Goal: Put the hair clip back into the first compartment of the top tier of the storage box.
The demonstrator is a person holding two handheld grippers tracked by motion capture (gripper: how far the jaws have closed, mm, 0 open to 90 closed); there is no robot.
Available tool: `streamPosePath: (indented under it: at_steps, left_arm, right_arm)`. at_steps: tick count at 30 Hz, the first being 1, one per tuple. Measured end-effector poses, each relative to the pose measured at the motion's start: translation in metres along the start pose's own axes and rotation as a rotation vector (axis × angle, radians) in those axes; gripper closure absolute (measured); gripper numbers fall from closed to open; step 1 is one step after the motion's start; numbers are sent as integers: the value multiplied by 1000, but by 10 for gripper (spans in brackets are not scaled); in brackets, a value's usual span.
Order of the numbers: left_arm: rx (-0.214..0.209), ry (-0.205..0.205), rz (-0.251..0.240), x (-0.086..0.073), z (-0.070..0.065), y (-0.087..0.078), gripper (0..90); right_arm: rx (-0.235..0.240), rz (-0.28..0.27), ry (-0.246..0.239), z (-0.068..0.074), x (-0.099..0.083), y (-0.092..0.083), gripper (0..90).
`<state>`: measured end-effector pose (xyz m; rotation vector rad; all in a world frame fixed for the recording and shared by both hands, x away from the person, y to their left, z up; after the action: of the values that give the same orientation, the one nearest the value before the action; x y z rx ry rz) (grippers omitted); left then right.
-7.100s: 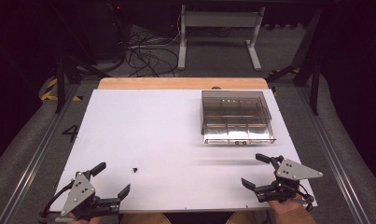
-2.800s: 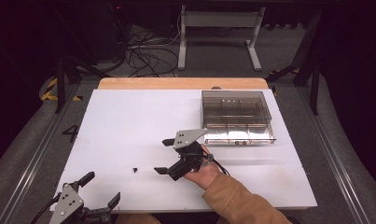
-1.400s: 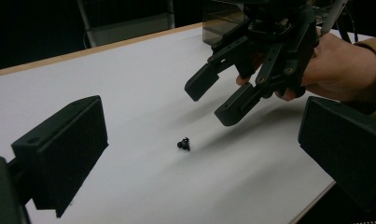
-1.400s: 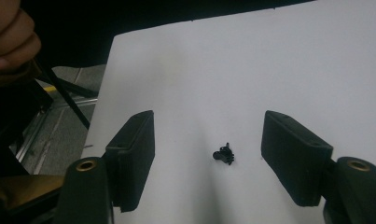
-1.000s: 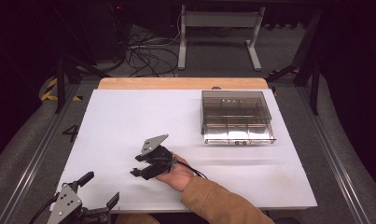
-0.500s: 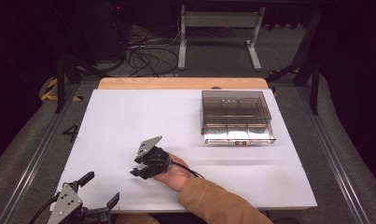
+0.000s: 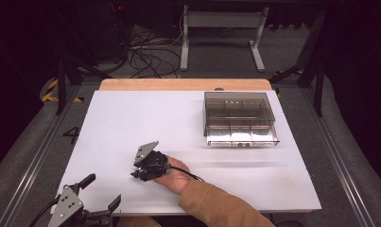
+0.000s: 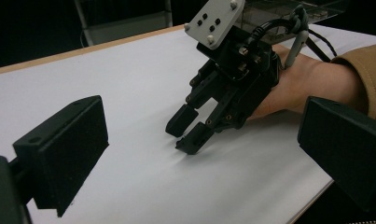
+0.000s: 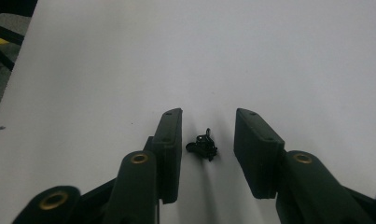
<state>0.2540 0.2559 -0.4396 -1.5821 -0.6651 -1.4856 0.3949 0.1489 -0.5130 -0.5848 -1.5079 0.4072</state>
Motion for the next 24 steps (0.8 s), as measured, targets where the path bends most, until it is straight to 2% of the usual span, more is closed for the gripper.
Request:
streamPosePath:
  at_steps: [7,18,20,24]
  left_arm:
    - [1,1,-1,0,1,0,26]
    - [-1,-4,0,0,0,1,27]
    - [1,5,1,0,1,0,27]
    - [-1,-1,1,0,1,0,28]
  right_arm:
    - [5,1,-26,3,1,1,763]
    - [1,2,-44,4,2,1,769]
    - [0,1,-42,4,2,0,769]
    - [-2,-19,-41,3,5,-5,768]
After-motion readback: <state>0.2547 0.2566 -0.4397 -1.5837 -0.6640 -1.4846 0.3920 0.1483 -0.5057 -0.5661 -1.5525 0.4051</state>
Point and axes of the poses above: each handheld gripper's, and its own axes: y roughly forward along the jaws, x roughly out of its top, z roughly to its left, the point moved 7 cm from there along y, roughly forward along the jaws, and after that the axes turned 5 degrees about -z, right-handed, at the moved point
